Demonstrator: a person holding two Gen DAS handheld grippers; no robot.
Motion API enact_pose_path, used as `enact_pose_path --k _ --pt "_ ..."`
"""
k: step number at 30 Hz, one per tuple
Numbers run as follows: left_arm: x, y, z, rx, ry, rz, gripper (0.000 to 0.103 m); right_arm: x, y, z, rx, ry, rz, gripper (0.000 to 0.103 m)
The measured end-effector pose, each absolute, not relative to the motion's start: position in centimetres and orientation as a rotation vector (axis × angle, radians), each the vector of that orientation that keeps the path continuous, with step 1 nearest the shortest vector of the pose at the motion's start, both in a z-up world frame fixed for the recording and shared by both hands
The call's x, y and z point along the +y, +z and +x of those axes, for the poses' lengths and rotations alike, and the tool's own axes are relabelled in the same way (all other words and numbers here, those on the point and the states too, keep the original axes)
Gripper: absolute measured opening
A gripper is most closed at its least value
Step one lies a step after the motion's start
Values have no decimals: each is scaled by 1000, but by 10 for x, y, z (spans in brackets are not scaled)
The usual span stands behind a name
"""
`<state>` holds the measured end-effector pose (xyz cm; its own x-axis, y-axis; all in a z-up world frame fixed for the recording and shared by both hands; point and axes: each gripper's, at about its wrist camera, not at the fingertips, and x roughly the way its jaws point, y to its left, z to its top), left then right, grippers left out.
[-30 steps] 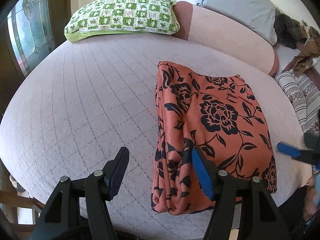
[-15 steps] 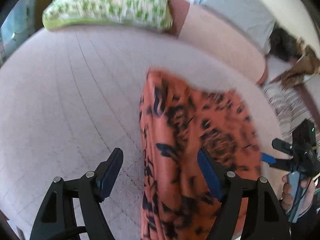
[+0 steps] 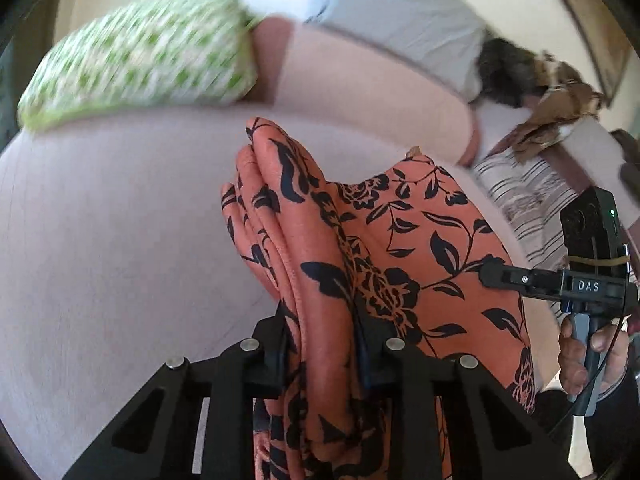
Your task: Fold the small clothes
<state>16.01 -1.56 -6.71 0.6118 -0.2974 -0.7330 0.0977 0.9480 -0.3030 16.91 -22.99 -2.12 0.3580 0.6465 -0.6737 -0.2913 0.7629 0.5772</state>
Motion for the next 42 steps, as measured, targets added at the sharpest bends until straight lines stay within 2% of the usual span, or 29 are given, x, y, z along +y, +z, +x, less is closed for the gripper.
enact_pose_path --k 3,7,8,11,12,13,14,19,20,22,24,25,28,29,32,34,35,36,38,40,42 --pt "-22 -50 174 822 -276 -247 27 -266 15 177 960 593 366 34" --pt "-37 -66 196 829 -310 -247 29 -309 24 195 931 531 365 34" --pt "-41 -77 201 843 -304 -242 31 -318 18 199 938 522 371 34" --pt "-44 -122 220 952 -233 -217 44 -344 -26 214 979 409 387 40" --pt "-43 -142 223 1018 -170 -189 44 -347 -40 217 1014 369 378 53" --pt "-40 -152 222 1051 -148 -177 54 -353 -59 218 1069 286 365 56" --pt "-33 -155 215 1044 -169 -201 55 -355 -69 215 1097 247 352 56" --pt "-20 -117 183 938 -148 -106 57 -357 -38 171 962 248 293 57" --pt "-21 -105 173 911 -158 -95 57 -354 -26 162 925 261 301 60" --pt "-24 -88 158 873 -177 -93 59 -345 -6 146 864 323 321 77" --pt "-27 -81 140 848 -216 -105 63 -331 -7 140 861 380 326 79" --pt "-28 -86 141 856 -220 -96 68 -327 -21 141 910 404 339 84" --pt "-31 -131 148 1058 -135 -36 68 -322 -71 155 1076 336 358 85" --pt "-27 -138 146 1096 -124 -60 68 -322 -63 147 1033 323 345 85" --pt "-11 -116 123 1034 -81 -61 70 -317 -29 126 995 314 294 85" --pt "-7 -96 107 984 -48 -33 84 -310 -3 105 937 252 175 90" --pt "-9 -85 96 954 -22 -26 87 -307 7 92 915 202 110 93" --pt "-11 -74 85 925 -2 -18 89 -306 9 87 913 170 74 103" --pt "-14 -60 68 892 23 -2 90 -298 15 71 909 127 9 103" --pt "-17 -51 55 894 38 16 96 -302 16 44 922 123 5 103" --pt "-21 -46 41 883 21 22 96 -298 14 31 957 108 -8 103"
